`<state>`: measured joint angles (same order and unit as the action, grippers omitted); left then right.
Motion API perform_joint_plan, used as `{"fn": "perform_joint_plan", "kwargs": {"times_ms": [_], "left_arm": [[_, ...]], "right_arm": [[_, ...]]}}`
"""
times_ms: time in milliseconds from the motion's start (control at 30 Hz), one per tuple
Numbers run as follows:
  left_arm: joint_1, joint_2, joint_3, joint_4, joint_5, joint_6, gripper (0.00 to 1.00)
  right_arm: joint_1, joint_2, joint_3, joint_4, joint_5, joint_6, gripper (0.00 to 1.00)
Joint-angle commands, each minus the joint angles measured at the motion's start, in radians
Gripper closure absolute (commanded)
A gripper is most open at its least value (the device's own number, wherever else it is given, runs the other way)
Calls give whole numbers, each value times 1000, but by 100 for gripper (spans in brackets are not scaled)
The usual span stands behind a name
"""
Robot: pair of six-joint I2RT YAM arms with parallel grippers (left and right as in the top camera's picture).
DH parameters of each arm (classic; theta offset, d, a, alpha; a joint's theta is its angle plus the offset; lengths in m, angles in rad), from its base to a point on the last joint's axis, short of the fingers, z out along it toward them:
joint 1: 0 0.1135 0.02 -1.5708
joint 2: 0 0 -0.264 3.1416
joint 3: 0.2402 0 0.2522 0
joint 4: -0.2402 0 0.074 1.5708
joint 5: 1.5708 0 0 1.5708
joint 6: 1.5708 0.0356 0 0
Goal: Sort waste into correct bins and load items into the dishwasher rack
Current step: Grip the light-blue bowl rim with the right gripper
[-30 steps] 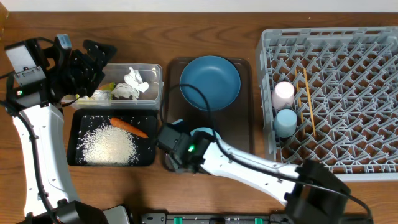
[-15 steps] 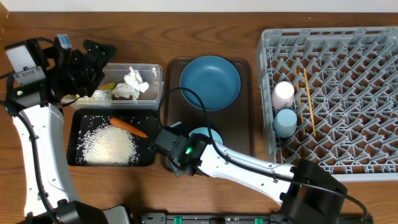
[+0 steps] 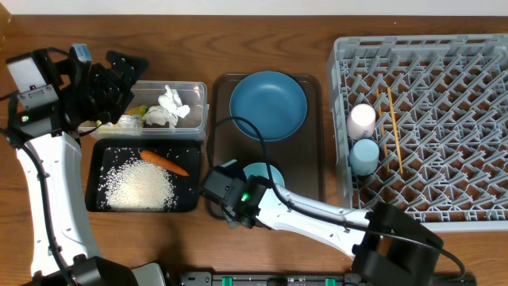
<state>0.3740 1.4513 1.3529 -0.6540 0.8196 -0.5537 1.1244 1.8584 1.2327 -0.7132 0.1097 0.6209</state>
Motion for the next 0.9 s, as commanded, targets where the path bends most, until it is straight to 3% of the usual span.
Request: {"fn": "perform_joint_plan", "kwargs": {"times_ms": [0,167,333,500,567,867], "left_arm": [[3,0,-3,0,-2,-5,2],[3,0,-3,0,-2,-5,2],[3,0,-3,0,-2,-5,2],[3,0,-3,0,-2,-5,2],[3,0,-3,0,-2,-5,2],[3,0,-3,0,-2,-5,2]], "right_arm": [[3,9,-5,7,21,15,71],[3,9,-5,6,21,14,76],[3,9,-5,2,20,14,90],[3,9,-5,2,13,14,92],[3,9,-5,2,13,14,99],[-2,-11,2,2,13,-45,99]]}}
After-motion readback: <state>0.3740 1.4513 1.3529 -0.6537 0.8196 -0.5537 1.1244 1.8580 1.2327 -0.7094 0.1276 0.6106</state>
